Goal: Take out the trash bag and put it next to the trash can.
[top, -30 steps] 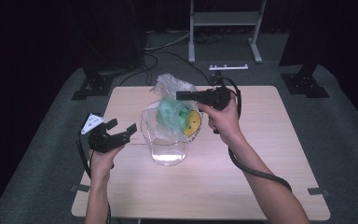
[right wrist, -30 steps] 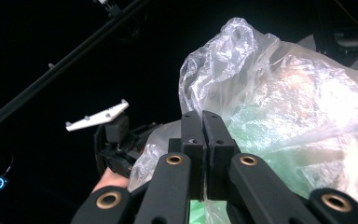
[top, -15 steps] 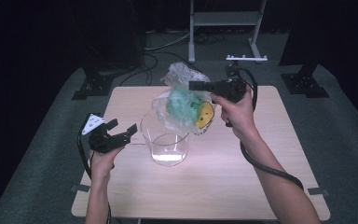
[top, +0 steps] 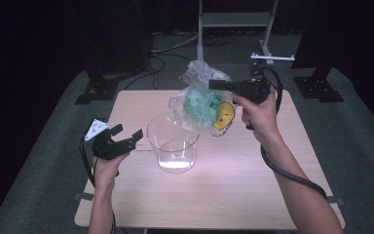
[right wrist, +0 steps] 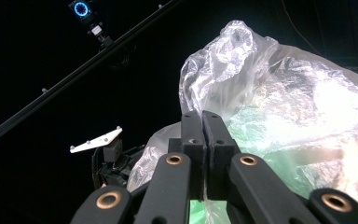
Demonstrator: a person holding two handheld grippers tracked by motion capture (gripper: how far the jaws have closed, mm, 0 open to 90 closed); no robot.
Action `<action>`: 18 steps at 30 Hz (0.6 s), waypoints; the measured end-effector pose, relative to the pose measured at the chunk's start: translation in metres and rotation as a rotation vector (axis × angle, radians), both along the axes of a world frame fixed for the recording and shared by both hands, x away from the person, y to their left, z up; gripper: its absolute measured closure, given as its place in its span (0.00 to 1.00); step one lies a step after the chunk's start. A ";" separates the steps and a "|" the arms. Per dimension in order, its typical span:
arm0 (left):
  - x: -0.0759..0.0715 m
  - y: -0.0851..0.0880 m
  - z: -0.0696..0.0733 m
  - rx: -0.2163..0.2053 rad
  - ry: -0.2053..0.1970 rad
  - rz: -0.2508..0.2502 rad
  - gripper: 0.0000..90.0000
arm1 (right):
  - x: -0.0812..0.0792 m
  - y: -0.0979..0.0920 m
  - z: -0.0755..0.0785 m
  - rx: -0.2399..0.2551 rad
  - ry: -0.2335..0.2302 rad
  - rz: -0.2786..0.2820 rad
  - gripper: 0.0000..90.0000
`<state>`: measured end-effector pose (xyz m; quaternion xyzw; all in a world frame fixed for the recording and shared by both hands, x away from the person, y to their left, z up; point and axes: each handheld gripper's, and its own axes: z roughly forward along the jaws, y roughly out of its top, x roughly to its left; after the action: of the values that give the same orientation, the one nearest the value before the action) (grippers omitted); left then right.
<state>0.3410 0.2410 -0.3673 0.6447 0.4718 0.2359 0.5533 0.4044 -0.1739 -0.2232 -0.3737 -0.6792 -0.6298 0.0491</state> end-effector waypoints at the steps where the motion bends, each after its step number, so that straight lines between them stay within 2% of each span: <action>1: 0.000 0.000 0.000 0.001 0.001 0.000 0.11 | 0.000 -0.002 0.000 0.000 -0.001 -0.004 0.99; 18: 0.001 -0.005 0.000 0.009 0.004 -0.008 0.11 | -0.001 -0.039 -0.002 0.001 0.003 -0.075 0.99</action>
<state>0.3415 0.2358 -0.3672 0.6494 0.4694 0.2346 0.5504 0.4029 -0.2129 -0.2255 -0.3999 -0.6643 -0.6309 0.0267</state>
